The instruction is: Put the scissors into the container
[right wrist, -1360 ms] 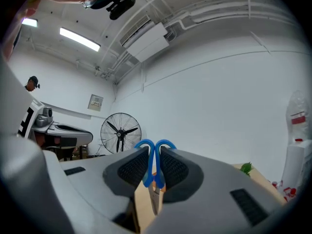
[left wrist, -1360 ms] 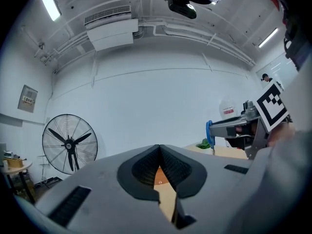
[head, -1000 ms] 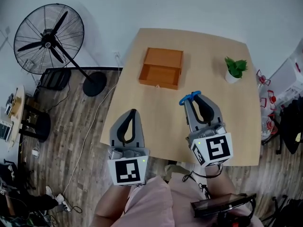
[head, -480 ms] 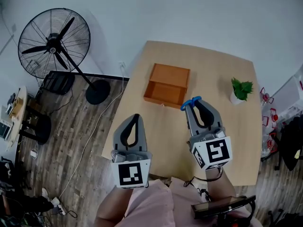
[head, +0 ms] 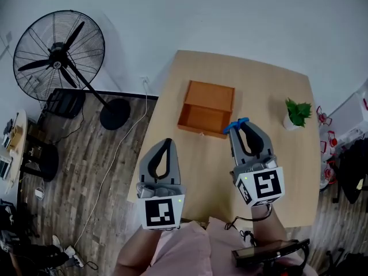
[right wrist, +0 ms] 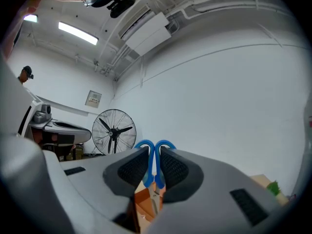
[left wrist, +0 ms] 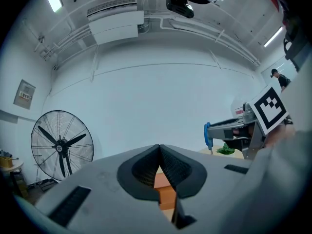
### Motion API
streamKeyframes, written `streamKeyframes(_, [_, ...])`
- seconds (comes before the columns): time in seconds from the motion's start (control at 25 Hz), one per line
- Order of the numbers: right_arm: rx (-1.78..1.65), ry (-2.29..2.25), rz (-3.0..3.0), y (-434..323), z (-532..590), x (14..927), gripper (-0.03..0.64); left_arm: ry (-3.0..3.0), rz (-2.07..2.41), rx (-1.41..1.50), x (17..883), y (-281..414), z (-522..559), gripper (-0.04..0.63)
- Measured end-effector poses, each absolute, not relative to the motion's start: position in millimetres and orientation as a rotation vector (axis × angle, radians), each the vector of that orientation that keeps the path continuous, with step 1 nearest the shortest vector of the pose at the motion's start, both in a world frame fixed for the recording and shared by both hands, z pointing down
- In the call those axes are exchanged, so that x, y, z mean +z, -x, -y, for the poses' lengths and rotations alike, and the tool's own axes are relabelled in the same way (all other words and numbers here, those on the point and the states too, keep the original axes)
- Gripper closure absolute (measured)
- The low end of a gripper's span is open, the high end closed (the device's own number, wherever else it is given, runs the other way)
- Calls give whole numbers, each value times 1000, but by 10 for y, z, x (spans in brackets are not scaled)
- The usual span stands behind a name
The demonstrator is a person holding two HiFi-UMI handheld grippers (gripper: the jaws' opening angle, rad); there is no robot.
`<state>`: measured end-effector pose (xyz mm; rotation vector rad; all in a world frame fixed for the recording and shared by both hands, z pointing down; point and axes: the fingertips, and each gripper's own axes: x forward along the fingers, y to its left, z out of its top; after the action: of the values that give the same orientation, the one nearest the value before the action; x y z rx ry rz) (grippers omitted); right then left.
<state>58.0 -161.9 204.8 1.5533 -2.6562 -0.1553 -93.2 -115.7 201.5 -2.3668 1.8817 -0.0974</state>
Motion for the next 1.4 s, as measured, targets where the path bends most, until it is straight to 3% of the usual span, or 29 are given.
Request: streamKeyframes(1.4, [70,-1483,2462,-469,2744,3276,540,2621,-1878,-295,3059,993,2359,591])
